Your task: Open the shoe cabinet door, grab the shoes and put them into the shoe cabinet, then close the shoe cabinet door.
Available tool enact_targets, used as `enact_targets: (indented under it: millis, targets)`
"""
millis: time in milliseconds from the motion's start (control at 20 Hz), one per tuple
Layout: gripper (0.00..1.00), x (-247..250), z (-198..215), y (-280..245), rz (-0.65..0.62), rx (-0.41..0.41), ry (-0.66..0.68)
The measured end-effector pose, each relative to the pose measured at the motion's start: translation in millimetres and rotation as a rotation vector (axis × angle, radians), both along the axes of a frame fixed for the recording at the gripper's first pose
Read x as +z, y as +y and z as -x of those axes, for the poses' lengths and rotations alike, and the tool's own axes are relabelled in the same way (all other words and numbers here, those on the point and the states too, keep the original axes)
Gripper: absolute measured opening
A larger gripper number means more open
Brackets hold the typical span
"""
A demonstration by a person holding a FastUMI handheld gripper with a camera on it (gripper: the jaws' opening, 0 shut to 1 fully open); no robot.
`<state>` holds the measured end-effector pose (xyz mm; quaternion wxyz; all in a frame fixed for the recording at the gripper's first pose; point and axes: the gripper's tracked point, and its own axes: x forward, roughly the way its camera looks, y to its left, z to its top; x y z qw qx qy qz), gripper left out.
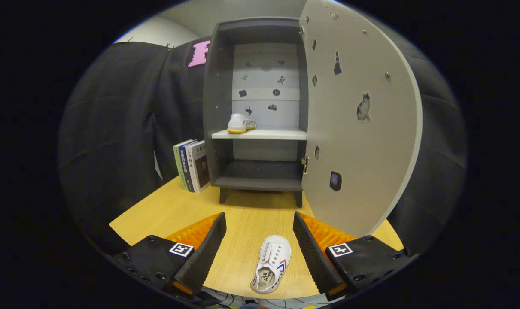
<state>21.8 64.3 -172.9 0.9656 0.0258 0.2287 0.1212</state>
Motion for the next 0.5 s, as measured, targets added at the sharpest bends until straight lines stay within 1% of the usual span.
enact_targets:
  millis: [300,500]
  targets:
    - [0.98,-95.3,12.0,14.7,0.045,0.053,0.209]
    - [0.98,-143.3,17.4,24.6,0.063,0.074,0.329]
